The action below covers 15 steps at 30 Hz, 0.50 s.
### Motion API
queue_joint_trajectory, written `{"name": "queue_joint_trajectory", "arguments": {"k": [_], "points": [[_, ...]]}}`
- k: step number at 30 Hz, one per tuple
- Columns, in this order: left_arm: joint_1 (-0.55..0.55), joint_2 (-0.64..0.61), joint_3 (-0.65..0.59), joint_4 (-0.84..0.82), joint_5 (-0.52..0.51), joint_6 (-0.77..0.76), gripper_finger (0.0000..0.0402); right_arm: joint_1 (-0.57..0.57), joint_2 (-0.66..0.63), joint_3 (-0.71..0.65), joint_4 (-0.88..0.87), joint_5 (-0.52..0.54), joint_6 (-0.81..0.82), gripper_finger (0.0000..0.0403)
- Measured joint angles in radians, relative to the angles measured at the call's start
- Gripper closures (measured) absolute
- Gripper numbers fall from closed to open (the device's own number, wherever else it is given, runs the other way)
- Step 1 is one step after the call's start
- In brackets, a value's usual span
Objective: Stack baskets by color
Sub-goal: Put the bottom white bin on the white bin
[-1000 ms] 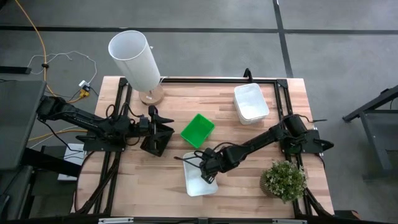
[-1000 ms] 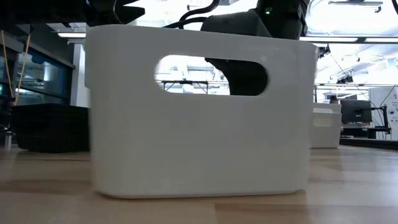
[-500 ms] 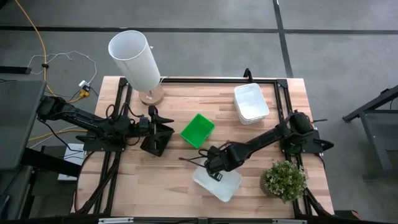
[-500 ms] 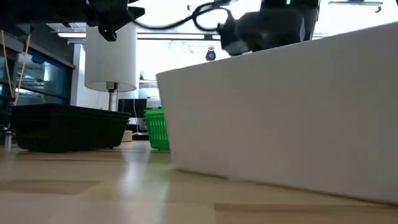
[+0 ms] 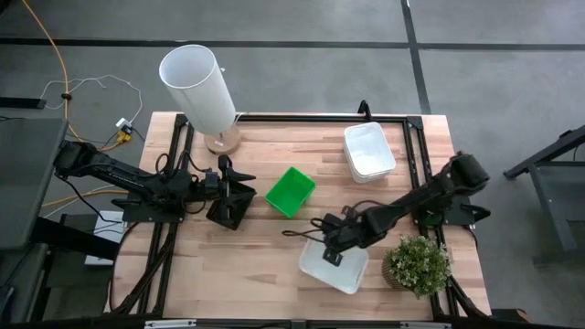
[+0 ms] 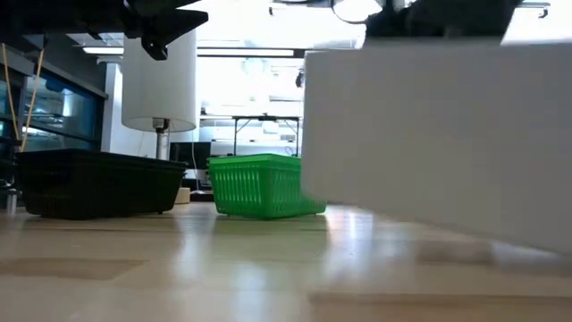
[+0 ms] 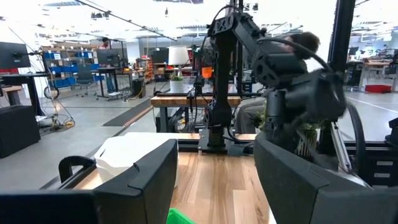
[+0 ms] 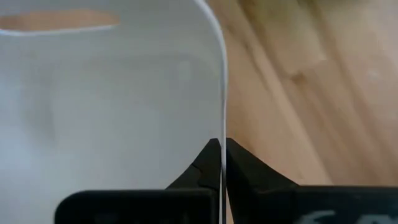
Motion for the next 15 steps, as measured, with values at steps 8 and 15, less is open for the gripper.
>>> {"name": "queue_joint_trajectory", "arguments": {"k": [8, 15], "points": [[0.0, 0.0, 0.0, 0.001, 0.0, 0.0, 0.02, 0.011, -0.215, -0.357, 0.722, 0.107, -0.173, 0.0403], [-0.001, 0.0, 0.0, 0.002, 0.026, -0.038, 0.02, -0.085, -0.314, -0.474, 1.161, 0.147, -0.569, 0.0403]]}}
